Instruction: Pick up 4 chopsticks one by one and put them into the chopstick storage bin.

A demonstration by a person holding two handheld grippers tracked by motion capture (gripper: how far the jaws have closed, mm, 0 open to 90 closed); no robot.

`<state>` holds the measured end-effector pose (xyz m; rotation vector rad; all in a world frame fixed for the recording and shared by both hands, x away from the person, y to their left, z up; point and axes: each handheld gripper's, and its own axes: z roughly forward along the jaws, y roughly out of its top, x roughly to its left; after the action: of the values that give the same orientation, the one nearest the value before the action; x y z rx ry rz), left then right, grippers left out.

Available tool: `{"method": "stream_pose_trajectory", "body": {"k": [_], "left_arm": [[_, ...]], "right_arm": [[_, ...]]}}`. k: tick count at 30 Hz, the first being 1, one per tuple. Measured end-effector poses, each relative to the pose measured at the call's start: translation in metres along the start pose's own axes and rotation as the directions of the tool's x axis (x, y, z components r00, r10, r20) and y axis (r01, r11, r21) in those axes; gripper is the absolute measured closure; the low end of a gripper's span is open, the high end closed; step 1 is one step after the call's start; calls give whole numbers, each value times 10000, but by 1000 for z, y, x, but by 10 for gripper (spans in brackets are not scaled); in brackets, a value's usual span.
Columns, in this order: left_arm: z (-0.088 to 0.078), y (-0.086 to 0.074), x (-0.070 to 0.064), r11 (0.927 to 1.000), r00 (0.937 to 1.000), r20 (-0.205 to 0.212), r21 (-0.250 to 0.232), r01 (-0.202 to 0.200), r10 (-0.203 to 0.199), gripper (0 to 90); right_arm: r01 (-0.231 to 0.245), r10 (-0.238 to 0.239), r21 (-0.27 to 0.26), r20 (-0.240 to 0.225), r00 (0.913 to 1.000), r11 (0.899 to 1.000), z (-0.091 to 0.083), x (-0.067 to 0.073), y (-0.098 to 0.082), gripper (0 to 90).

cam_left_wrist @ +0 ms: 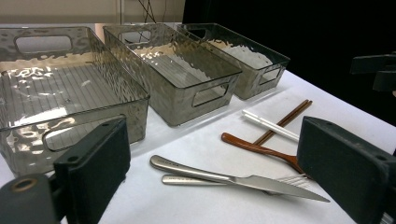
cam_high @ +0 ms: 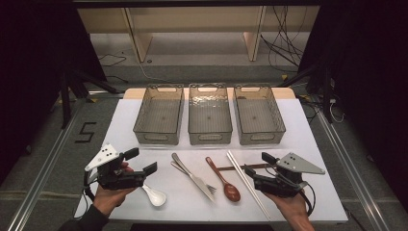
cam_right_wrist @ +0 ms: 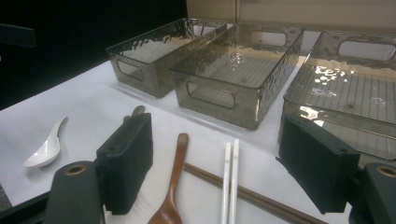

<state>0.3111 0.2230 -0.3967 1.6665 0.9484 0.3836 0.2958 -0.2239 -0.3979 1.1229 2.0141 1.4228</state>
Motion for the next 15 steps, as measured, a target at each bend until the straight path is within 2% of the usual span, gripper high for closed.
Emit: {"method": "stream_pose_trajectory", "body": {"k": [7, 11, 15], "left_arm": [[0, 0, 0, 10000, 10000, -6, 25, -17, 17, 95], [0, 0, 0, 10000, 10000, -9, 37, -8, 8, 95], [1, 0, 0, 10000, 10000, -20, 19, 19, -19, 95]], "right_arm": [[-57, 57, 18, -39, 10000, 10000, 1, 0, 0, 271], [-129, 130, 230, -49, 9999, 9997, 2, -2, 1, 282], [-159, 150, 1160, 85, 9999, 9931, 9, -6, 6, 302]]}}
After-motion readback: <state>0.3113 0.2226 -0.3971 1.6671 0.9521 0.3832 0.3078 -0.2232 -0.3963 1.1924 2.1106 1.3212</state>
